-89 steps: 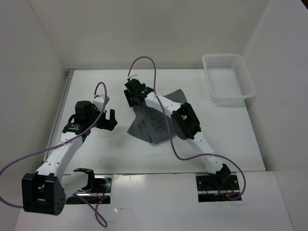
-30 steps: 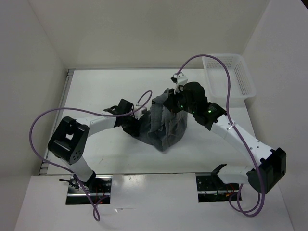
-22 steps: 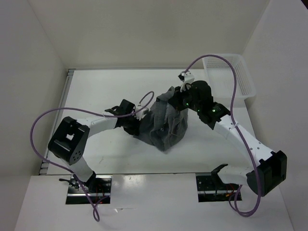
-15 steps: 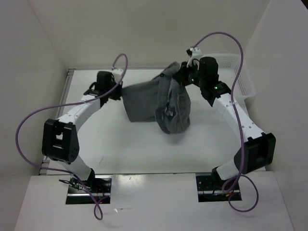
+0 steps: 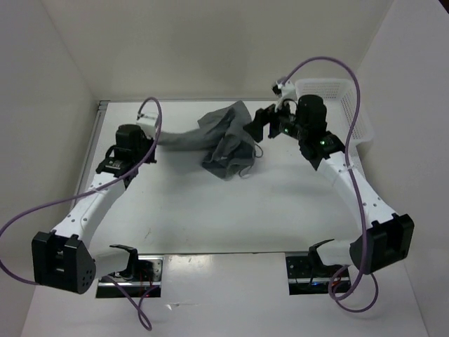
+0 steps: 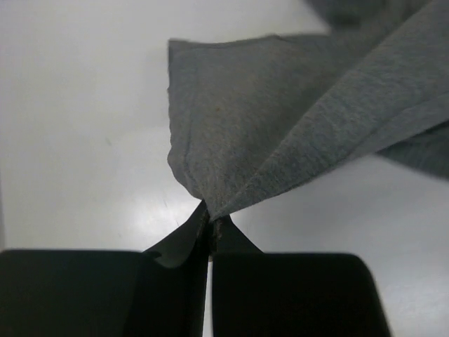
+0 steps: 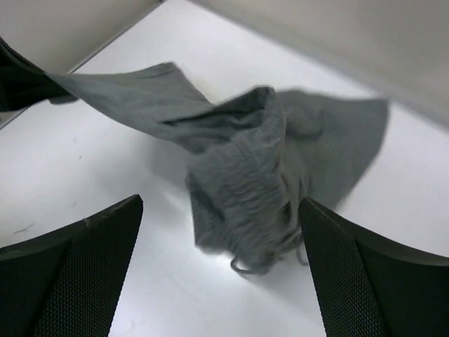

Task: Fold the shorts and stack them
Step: Flatten the shorts out

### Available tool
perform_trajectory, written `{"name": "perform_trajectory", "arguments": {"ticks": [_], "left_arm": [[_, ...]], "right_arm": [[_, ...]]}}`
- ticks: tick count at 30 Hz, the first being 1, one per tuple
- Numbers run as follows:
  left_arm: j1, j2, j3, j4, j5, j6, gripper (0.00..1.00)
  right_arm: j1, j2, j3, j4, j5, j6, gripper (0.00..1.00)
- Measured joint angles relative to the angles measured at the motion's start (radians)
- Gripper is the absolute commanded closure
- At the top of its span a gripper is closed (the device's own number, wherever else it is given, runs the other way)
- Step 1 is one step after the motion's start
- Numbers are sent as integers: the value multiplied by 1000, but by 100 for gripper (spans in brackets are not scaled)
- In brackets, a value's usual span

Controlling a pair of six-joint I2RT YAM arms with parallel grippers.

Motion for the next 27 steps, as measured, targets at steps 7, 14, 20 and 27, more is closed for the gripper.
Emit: {"name": "perform_trajectory", "arguments": {"ticks": [7, 14, 20, 27], "left_arm": [[-16, -11, -232, -123, 0, 0, 100], [-16, -84, -238, -122, 0, 0, 100], [-16, -115, -251, -122, 0, 0, 100], [-16, -129, -265, -121, 0, 0, 100]], "right_arm": [[56, -64, -336, -14, 90, 211, 12], [287, -18, -380, -5, 286, 381, 20], [278, 183, -223, 30, 424, 482, 25], [278, 381, -47, 96, 428, 579, 32]]}}
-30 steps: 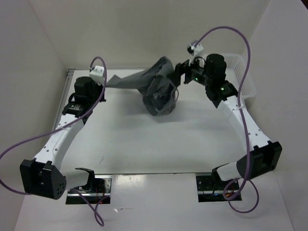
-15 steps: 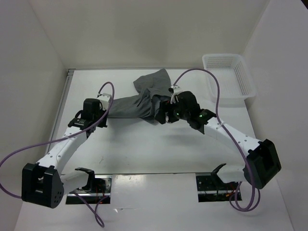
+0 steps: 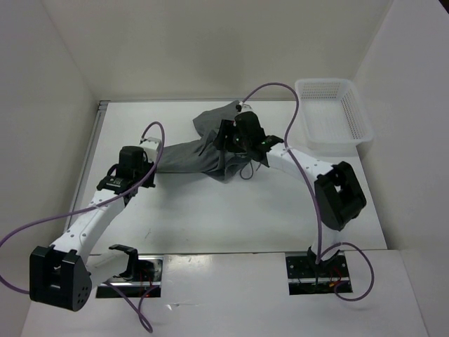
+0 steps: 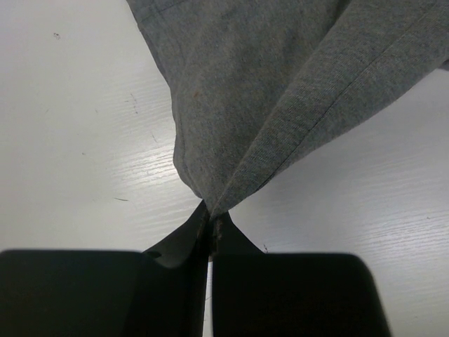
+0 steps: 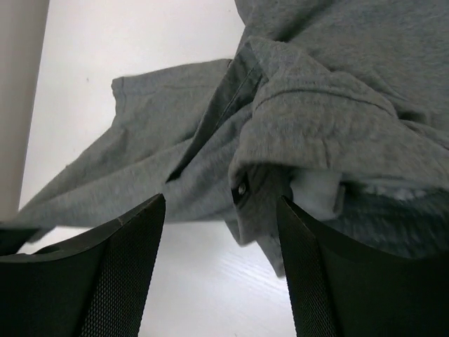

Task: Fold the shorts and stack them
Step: Flatten the shorts out

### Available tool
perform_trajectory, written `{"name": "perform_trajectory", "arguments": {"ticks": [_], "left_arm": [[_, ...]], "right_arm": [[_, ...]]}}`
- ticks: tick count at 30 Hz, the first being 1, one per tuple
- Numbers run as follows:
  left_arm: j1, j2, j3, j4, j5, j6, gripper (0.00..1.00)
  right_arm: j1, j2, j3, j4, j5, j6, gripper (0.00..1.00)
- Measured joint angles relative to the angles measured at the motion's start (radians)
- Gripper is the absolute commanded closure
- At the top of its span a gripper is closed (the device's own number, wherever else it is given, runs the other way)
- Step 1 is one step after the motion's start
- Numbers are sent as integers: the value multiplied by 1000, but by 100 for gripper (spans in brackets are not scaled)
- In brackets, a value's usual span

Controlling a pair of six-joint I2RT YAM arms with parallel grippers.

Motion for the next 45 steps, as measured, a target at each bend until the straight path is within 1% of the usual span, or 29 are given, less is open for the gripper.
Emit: {"name": "perform_trajectory", "arguments": {"ticks": [4, 5, 6, 8, 9, 10, 11, 14, 16, 18, 19, 21, 23, 25, 27, 28, 30, 33, 36, 40, 42, 45], "left_arm": [[0, -2, 0, 1, 0, 0, 100], [0, -2, 0, 1, 0, 0, 100], [0, -2, 0, 1, 0, 0, 100], [0, -2, 0, 1, 0, 0, 100], [1, -2, 0, 2, 0, 0, 100], [2, -2, -2, 6, 0, 0, 100], [3, -2, -4, 13, -3, 0, 100], [24, -1, -16, 51, -27, 0, 100], [56, 17, -18, 103, -57, 0, 100], [108, 69, 10, 154, -82, 0, 100], [134, 103, 39, 168, -91, 0, 100], [183, 195, 157, 187, -108, -1, 100], [212, 264, 302, 256, -116, -2, 100], [216, 298, 436, 309, -117, -1, 100], [234, 305, 544, 349, -125, -1, 100], [246, 303, 577, 367, -129, -1, 100], [267, 283, 598, 398, -138, -1, 100], [274, 241, 549, 378, -138, -1, 100], [248, 198, 423, 329, -139, -1, 100], [211, 119, 213, 187, -124, 0, 100], [200, 48, 123, 97, -112, 0, 100], [192, -112, 20, -32, -89, 0, 100]], "right_arm": [[0, 97, 48, 10, 23, 55, 39], [0, 118, 59, 10, 29, 66, 43], [0, 142, 77, 5, 35, 76, 53], [0, 187, 117, 2, 45, 86, 71], [0, 204, 137, 0, 54, 90, 88], [0, 216, 152, -2, 66, 97, 95], [0, 222, 163, -4, 77, 99, 99], [-13, 224, 190, -11, 101, 77, 100], [-41, 224, 229, -24, 87, 41, 100], [-101, 229, 322, -74, 42, 0, 100], [-143, 236, 402, -111, 6, -27, 100], [-229, 280, 632, -166, -75, -93, 100], [-292, 279, 779, -175, -146, -150, 100], [-318, 239, 846, -178, -196, -196, 100], [-320, 176, 850, -183, -238, -243, 100], [-319, 134, 827, -178, -256, -265, 100], [-308, 14, 700, -164, -303, -304, 100], [-290, -138, 487, -152, -341, -355, 100], [-264, -214, 291, -140, -344, -404, 100], [-233, -226, 43, -151, -319, -441, 100], [-219, -235, -93, -162, -314, -443, 100], [-205, -260, -271, -202, -317, -426, 100]]}}
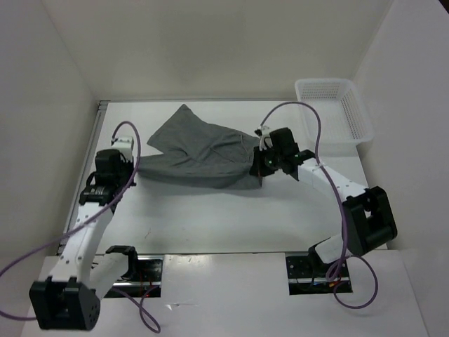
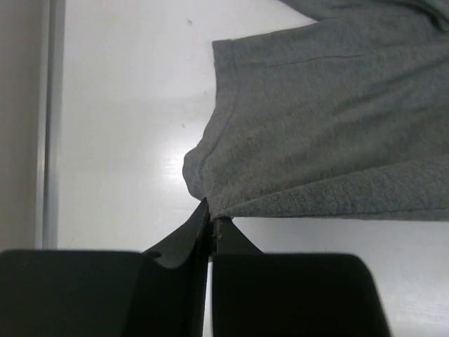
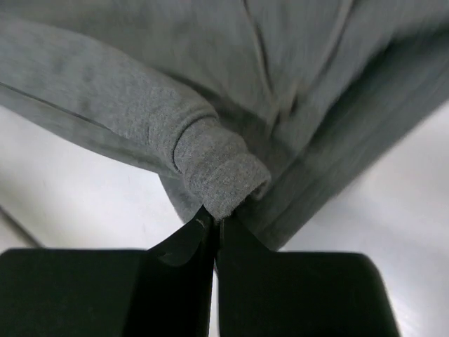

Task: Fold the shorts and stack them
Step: Flatten the shorts out

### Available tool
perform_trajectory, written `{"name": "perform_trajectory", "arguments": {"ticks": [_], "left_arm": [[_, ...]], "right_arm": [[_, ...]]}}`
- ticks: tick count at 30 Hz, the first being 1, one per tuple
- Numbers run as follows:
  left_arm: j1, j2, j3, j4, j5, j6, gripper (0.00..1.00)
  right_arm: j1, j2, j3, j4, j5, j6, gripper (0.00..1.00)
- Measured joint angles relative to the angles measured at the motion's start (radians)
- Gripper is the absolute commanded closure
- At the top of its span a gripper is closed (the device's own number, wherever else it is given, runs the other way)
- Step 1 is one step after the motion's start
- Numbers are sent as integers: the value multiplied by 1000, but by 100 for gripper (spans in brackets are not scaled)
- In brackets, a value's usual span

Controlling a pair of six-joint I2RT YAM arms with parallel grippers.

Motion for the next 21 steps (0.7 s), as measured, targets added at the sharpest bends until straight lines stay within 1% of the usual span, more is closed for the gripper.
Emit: {"name": "perform_trajectory", "arguments": {"ticks": [2, 5, 6, 7, 9, 13, 14, 15, 18, 19, 21], "left_arm": [[-7, -127, -49, -68, 21, 0, 100], [-16, -285, -104, -150, 45, 0, 100], [-17, -332, -127, -184, 49, 0, 98], [-19, -385, -150, -224, 55, 0, 93], [-19, -458, -191, -284, 63, 2, 92], [-19, -584, -257, -403, 77, 1, 86], [-19, -614, -267, -429, 82, 1, 83], [-19, -632, -270, -451, 87, 2, 70], [-19, -661, -272, -507, 108, 5, 48], [-19, -664, -272, -524, 115, 3, 36], [-19, -664, -272, -548, 127, 3, 28]], "right_arm": [[11, -31, -81, -33, -13, 22, 100], [23, -96, -139, -50, -27, 53, 100], [24, -116, -147, -52, -31, 61, 100], [26, -135, -151, -57, -35, 71, 100], [32, -159, -154, -63, -35, 89, 99], [83, -192, -169, -79, -10, 122, 88], [95, -194, -169, -83, -10, 129, 83], [107, -195, -169, -87, -8, 134, 73], [138, -202, -169, -106, -3, 147, 54], [157, -214, -169, -114, 3, 155, 44], [219, -271, -169, -129, 13, 171, 33]]}}
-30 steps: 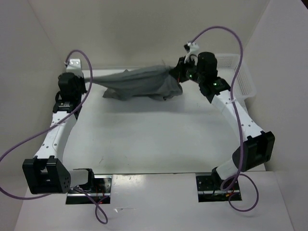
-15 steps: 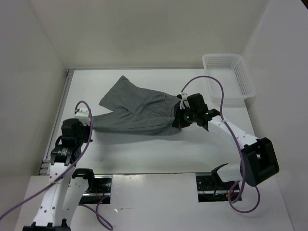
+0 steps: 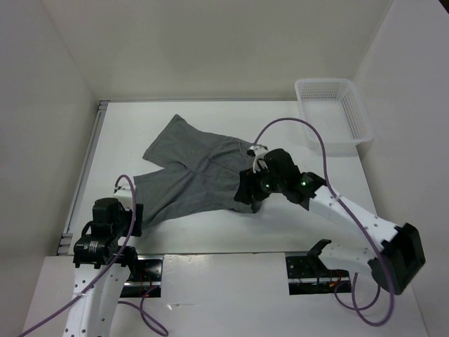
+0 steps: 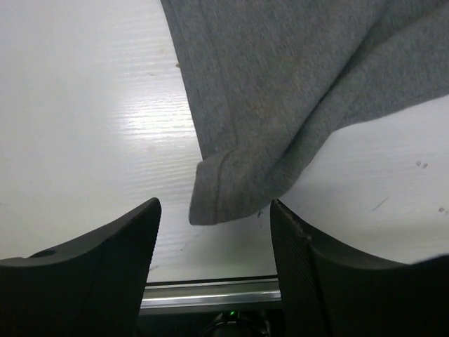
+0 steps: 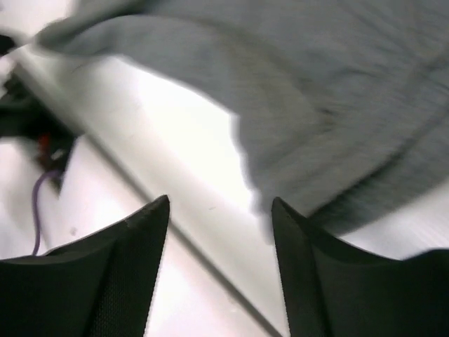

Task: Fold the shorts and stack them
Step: Flatten the shorts out

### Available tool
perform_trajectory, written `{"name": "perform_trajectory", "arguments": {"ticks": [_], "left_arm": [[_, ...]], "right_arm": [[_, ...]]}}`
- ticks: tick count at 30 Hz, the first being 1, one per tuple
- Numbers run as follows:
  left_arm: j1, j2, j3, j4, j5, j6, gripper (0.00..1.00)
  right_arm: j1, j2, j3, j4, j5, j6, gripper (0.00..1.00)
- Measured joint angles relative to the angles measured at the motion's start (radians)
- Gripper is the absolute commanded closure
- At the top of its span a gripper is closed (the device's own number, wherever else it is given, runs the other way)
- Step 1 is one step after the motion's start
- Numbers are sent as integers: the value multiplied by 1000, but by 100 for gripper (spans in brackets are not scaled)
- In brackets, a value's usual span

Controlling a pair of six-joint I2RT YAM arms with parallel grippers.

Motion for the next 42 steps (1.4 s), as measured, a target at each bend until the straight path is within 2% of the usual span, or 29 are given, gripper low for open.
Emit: {"name": "perform_trajectory", "arguments": {"ticks": [1, 3, 7, 10, 11, 13, 15, 17, 19, 25, 29, 34, 39, 42], "left_arm": [[0, 0, 0, -8, 3, -1, 23], [0, 6, 2, -21, 8, 0, 20], [0, 74, 14, 44, 2, -2, 18], [0, 269, 31, 213, -22, -3, 19], [3, 380, 60, 257, -28, -2, 21], [11, 608, 142, 349, -34, -3, 22], [23, 845, 259, 434, -43, -3, 22], [29, 988, 314, 554, -57, -2, 22], [32, 1052, 315, 641, -67, -2, 22], [26, 1224, 310, 753, -111, -2, 22], [26, 1261, 295, 823, -132, -3, 22], [25, 1293, 285, 930, -159, -3, 22], [24, 1327, 290, 1010, -185, -4, 22], [22, 1350, 320, 1001, -203, -5, 24]], "right_arm": [[42, -50, 0, -3, 2, 13, 25], [95, -159, 0, -5, -11, 35, 23], [112, -338, 11, -24, -1, 69, 34], [78, -336, 31, -23, 19, 82, 67], [66, -284, 43, -24, 40, 84, 85], [58, -130, 81, -24, 86, 83, 97], [56, 67, 124, -24, 157, 83, 100], [56, 228, 140, -26, 221, 79, 100], [59, 321, 140, -52, 276, 79, 100], [69, 420, 146, -133, 369, 144, 100], [134, 492, 153, -211, 449, 214, 100], [203, 582, 253, -319, 544, 271, 100], [228, 599, 272, -352, 612, 331, 100], [231, 592, 269, -357, 632, 362, 100]]}}
